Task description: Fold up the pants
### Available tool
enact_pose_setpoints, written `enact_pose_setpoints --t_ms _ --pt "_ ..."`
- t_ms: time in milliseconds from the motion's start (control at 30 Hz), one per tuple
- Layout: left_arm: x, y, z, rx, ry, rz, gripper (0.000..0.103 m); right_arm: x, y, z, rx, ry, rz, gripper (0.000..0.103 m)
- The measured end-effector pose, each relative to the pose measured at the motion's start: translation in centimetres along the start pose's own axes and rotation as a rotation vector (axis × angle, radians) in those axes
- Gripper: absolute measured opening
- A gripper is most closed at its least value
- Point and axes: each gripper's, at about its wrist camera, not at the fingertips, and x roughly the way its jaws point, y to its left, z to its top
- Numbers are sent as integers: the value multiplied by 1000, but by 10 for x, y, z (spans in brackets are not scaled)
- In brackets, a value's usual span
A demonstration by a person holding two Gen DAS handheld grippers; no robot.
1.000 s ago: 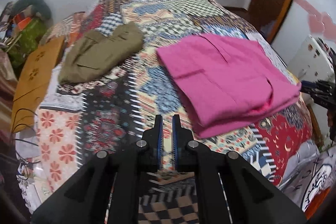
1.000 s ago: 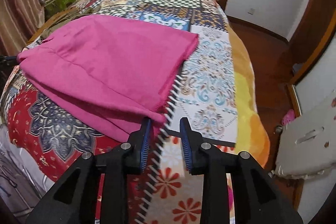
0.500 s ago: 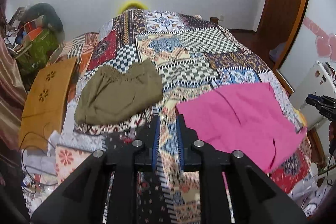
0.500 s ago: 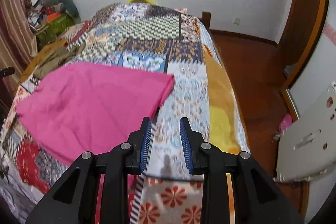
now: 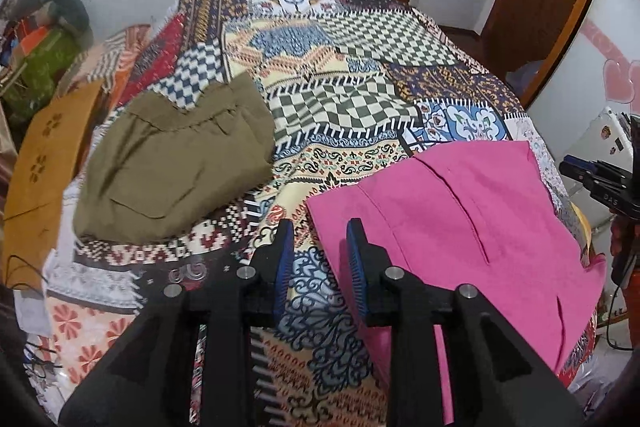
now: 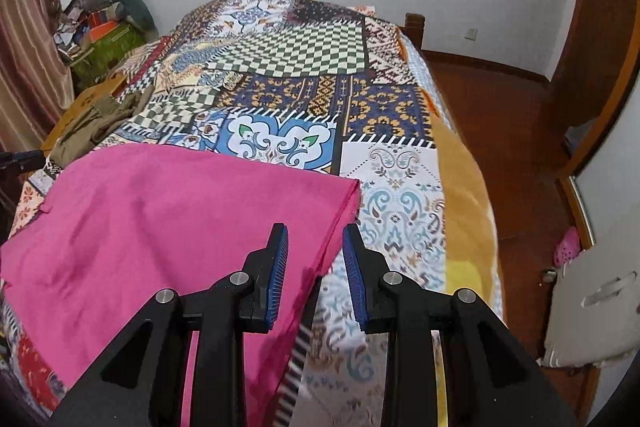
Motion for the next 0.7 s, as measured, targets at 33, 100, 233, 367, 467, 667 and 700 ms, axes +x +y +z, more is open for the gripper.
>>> enact_pose_setpoints --t_ms 33,100,233,367,467,667,700 --pt "3 1 0 -3 5 -5 27 5 -1 1 2 7 0 25" --pt "12 2 2 -16 19 -25 27 12 -2 3 4 16 2 25" --pt "27 5 5 -46 54 -74 27 25 -5 7 4 27 -2 25" --pt "37 5 7 -45 69 -84 27 36 -9 11 15 42 4 25" --pt "41 5 7 -43 82 -92 27 43 -9 12 12 59 13 25" --pt "48 5 5 -38 110 -102 27 59 -11 9 17 101 18 25" --pt "48 6 4 -43 111 -110 27 61 -11 9 21 106 20 25"
